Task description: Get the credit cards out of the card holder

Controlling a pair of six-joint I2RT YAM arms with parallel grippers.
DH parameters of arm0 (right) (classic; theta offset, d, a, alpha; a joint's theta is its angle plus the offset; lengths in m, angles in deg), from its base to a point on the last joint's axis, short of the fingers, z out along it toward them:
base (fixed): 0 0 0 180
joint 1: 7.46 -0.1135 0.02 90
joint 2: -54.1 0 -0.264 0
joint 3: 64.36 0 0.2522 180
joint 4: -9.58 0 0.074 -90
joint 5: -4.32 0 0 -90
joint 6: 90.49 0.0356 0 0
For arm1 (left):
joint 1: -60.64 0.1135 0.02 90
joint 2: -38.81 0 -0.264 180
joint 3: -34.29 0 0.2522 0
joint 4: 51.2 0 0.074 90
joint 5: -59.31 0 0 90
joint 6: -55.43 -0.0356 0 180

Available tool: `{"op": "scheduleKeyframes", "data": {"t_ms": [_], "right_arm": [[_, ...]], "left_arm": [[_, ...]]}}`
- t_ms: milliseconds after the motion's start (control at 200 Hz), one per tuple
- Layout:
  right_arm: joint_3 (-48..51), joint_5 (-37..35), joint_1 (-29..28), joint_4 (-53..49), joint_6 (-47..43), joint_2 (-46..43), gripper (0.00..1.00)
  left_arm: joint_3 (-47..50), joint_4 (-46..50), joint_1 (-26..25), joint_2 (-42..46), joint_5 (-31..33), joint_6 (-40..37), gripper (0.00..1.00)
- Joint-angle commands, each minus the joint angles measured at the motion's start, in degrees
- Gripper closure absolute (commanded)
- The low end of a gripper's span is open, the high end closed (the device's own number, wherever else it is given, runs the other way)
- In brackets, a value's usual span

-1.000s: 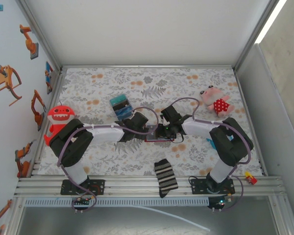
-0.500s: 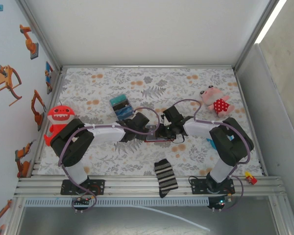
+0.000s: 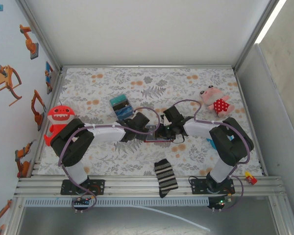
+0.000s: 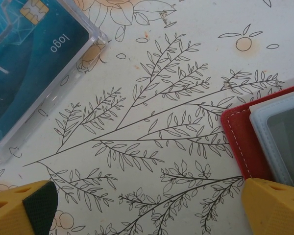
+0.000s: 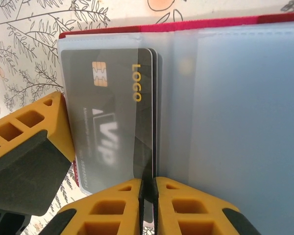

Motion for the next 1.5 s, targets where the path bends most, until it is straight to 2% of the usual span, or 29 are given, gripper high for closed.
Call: {"op": "scheduleKeyframes", "data": {"t_ms": [0,245,486,901,1497], "right_arm": [[1.40,2.91,0.70,3.27,1.47,-0.56,0.87],[2.90,4.86,1.42,6.87,2.60,0.41,0.88],[4.54,5.89,2.19,9.82,3.84,0.37,1.00],[4.93,1.77,3.91,4.60,1.32,-3.72,1.00],[4.79,2.20,4.50,3.98,1.31,-5.15,1.00]], "left_arm": [[-1.19,2.17,-0.62,-0.88,0.35,-0.71,0.03],[-1.45,2.18,-0.70,-0.93,0.36,-0.72,0.03],[-1.45,2.53,-0.68,-0.96,0.55,-0.47,0.03],[-1.17,2.98,-0.67,-0.52,2.18,-0.41,0.03],[-2.17,2.58,-0.69,2.57,3.69,-1.38,0.03]]}}
